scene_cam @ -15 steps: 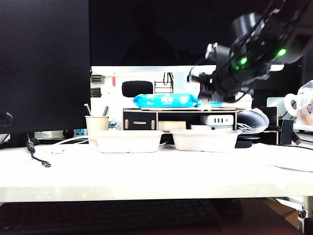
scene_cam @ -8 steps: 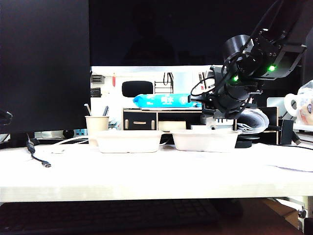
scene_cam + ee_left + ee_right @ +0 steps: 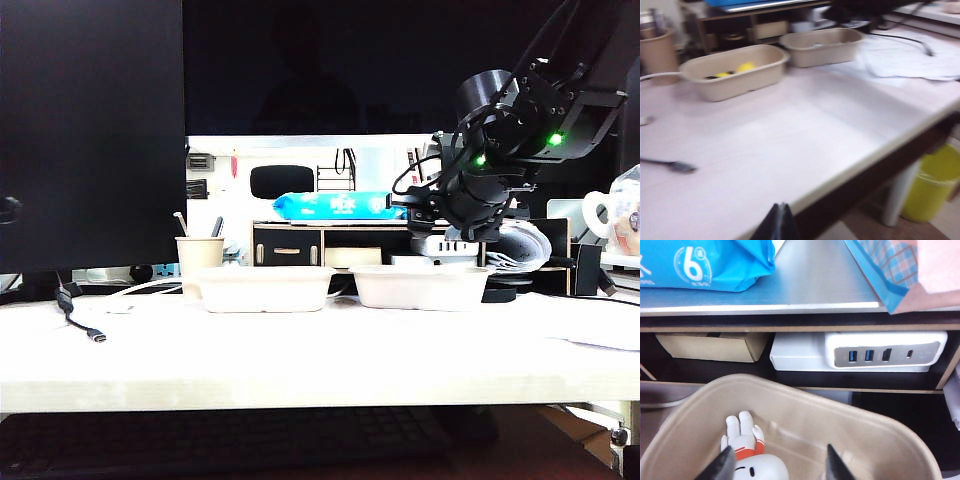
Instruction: Put the dolls with similar colors into the same paper box, while dolls with different colors go into separate paper boxes.
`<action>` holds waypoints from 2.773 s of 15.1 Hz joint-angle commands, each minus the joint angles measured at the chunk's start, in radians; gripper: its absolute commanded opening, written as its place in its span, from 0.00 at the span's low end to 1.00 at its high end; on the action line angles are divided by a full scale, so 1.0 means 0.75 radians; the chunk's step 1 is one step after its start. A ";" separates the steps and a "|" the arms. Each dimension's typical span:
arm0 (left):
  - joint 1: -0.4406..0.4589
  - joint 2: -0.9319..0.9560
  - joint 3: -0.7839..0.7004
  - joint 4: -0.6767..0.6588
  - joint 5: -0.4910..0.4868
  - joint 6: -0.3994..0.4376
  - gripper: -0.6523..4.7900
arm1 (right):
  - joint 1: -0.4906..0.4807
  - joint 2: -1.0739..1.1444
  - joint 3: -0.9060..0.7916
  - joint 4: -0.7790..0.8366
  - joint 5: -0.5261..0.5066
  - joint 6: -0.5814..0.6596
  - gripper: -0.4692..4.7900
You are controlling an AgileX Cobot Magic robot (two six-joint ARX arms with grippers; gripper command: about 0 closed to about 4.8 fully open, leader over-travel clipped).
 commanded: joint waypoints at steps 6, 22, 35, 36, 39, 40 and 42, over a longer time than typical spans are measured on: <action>0.176 -0.139 0.001 0.016 -0.001 0.006 0.11 | -0.001 -0.214 0.008 -0.097 -0.170 0.075 0.09; 0.555 -0.162 0.001 0.026 0.000 0.006 0.11 | 0.154 -2.247 -1.014 -0.820 -0.243 -0.005 0.09; 0.578 -0.162 0.001 0.016 0.000 0.006 0.11 | -0.023 -2.691 -1.022 -0.912 -0.274 -0.005 0.09; 0.578 -0.163 0.001 0.016 0.000 0.006 0.11 | -0.165 -2.691 -1.065 -0.912 -0.278 -0.005 0.09; 0.578 -0.162 0.001 0.016 0.000 0.006 0.11 | -0.296 -2.692 -1.280 -0.911 -0.274 -0.032 0.09; 0.578 -0.162 0.001 0.016 0.000 0.006 0.11 | -0.300 -2.692 -1.367 -0.911 -0.274 -0.042 0.09; 0.578 -0.163 0.001 0.016 0.000 0.006 0.11 | -0.300 -2.692 -1.497 -0.871 -0.276 -0.042 0.09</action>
